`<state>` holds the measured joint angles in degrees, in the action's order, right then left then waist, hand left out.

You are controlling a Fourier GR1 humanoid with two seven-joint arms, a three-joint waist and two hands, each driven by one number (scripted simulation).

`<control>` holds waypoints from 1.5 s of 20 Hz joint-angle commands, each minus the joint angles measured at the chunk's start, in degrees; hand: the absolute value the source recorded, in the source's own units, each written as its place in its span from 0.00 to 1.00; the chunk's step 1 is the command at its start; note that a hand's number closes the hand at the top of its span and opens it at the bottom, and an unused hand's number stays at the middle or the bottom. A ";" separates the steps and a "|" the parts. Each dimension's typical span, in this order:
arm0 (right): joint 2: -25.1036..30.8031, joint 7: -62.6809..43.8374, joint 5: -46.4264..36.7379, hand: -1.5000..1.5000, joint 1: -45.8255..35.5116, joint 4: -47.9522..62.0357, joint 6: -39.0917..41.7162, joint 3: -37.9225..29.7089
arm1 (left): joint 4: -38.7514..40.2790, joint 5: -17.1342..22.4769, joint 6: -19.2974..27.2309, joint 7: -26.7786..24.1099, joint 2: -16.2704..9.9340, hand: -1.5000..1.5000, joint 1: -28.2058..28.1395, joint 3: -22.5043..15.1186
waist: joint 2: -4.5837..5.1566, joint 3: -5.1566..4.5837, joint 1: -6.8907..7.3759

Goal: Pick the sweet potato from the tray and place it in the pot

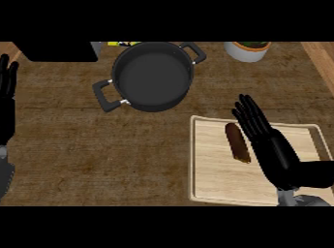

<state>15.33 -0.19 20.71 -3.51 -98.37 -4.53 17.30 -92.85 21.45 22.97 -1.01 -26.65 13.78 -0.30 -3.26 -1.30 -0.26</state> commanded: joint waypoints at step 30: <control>15.25 -59.33 -76.04 0.00 -5.29 -13.91 18.71 9.48 | 6.45 -9.37 -8.53 5.42 -7.16 0.50 -13.64 -8.82 | 3.69 0.91 3.52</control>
<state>33.05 -51.27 -56.84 -3.01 -114.65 1.29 25.13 -85.84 11.15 16.58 4.54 -32.47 0.19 -9.85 0.19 -0.38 1.45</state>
